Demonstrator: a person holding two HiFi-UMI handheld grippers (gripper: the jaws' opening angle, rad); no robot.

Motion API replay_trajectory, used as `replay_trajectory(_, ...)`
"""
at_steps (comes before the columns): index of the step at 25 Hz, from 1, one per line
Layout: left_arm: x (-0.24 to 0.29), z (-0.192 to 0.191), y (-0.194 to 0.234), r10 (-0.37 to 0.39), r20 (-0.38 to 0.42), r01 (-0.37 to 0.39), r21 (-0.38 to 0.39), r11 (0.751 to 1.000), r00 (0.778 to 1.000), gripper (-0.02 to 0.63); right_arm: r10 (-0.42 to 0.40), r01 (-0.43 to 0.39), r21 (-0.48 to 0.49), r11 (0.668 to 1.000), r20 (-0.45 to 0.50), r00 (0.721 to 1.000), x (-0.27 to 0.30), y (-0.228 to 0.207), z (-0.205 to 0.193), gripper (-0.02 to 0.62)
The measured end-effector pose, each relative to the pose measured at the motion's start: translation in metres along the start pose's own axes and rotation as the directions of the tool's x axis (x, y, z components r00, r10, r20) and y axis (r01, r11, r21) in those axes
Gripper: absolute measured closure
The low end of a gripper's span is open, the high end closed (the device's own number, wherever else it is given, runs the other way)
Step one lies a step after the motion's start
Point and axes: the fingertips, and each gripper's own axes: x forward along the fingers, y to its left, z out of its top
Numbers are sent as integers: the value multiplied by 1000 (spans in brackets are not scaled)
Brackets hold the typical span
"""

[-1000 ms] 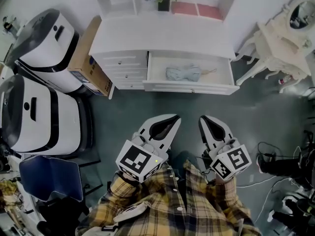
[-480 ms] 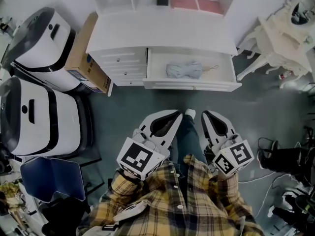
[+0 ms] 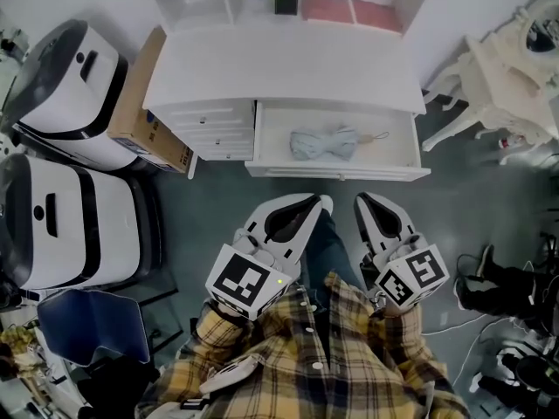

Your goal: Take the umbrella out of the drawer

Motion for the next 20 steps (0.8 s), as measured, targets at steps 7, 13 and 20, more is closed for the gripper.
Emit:
replay_trajectory(7, 67, 19, 44, 32, -19, -32, -3, 999, 999, 585, 37, -37, 13, 999, -33, 999, 51, -61, 25, 578)
replay_trajectory(13, 129, 38, 82, 69, -42, -70, -10, 998, 997, 584, 85, -84, 22, 996, -49, 995, 96, -111, 51, 578)
replay_trajectory(20, 189, 58, 110, 96, -49, -96, 3, 995, 994, 584, 123, -122, 21, 992, -56, 991, 131, -166, 77, 578)
